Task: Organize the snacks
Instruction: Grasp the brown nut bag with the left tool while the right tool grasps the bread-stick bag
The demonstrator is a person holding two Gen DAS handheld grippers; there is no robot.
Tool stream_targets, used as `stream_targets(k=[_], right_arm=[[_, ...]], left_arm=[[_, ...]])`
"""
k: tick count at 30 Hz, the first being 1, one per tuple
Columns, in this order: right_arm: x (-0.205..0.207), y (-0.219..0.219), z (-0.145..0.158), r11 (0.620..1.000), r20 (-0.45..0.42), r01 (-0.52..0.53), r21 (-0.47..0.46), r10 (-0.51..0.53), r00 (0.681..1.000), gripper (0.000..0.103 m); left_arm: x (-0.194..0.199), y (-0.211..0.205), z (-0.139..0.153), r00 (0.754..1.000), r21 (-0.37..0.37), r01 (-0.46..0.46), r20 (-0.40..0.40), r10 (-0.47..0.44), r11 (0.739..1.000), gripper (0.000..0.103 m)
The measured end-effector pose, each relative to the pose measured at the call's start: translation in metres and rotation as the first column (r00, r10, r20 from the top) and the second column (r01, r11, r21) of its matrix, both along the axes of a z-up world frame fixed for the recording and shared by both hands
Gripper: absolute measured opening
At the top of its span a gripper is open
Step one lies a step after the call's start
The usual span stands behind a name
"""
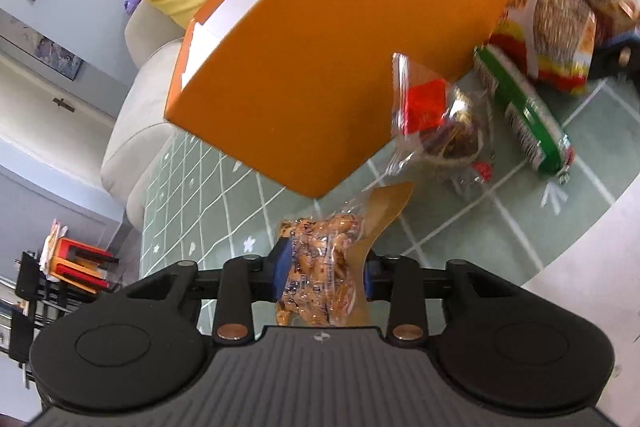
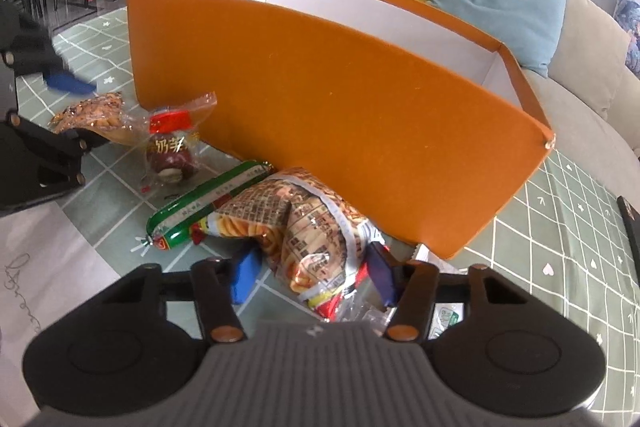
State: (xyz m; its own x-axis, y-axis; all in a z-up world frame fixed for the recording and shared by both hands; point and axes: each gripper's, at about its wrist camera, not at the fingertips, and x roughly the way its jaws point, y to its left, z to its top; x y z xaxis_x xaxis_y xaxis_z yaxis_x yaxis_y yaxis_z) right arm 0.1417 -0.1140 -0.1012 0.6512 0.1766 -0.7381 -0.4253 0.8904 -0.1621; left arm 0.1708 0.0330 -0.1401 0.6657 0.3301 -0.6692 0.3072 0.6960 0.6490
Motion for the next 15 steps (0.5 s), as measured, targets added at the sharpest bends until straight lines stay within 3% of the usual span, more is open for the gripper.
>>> stream_targets(k=[4,8,11,15], right_arm=[[-0.002,-0.002,0.003,1.0,0.003,0.0,0.01,0.0,1.0,0.048],[-0.004,-0.007,0.005,0.999,-0.006,0.01,0.031,-0.01,1.0,0.045],[-0.007,-0.009,0.008,0.999,-0.01,0.015,0.046,-0.014,1.0,0.044],[-0.009,-0.012,0.014,0.997,-0.016,0.017,0.071,-0.016,1.0,0.042]], left_arm=[[-0.007,0.007,0.006,0.999,-0.032,-0.015,0.046,0.016,0.999,0.031],[-0.014,0.015,0.028,0.996,-0.206,-0.057,0.059,0.07,0.977,0.03],[-0.015,0.024,0.048,0.99,-0.382,-0.112,0.035,0.135,0.917,0.029],[-0.015,0.041,0.072,0.975,-0.595,-0.201,-0.045,0.217,0.778,0.024]])
